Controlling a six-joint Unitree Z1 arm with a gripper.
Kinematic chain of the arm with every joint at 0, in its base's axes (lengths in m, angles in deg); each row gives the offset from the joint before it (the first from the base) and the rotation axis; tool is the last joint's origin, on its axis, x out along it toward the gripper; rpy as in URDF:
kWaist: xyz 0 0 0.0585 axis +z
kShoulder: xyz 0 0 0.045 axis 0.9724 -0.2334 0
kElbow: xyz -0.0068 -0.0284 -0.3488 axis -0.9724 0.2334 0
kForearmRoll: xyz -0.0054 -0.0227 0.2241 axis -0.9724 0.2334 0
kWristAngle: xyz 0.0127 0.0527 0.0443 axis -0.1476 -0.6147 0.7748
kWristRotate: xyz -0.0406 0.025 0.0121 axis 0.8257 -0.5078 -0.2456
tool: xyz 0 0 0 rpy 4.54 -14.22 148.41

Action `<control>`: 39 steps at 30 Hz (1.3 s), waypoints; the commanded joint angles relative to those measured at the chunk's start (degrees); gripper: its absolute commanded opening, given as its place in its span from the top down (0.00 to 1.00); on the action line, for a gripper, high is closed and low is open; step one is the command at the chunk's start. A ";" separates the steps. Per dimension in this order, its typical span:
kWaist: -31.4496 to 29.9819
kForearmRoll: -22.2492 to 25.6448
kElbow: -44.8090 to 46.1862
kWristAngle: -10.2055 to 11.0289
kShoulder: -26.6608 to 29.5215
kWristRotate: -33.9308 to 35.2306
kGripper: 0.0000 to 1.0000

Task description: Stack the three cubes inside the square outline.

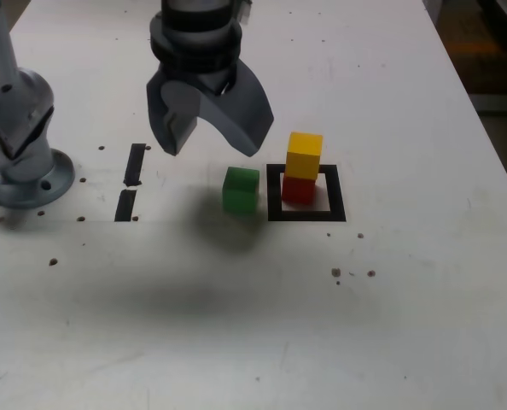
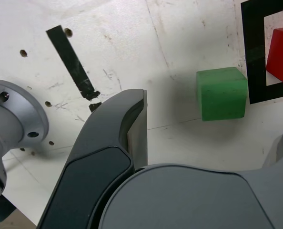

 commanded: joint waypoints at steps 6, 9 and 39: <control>-0.15 -4.06 1.28 -1.97 -3.45 -1.17 0.04; -0.11 -5.21 1.34 -2.69 -4.79 -1.51 0.05; 1.60 -10.09 3.21 -6.24 -9.56 -3.17 0.26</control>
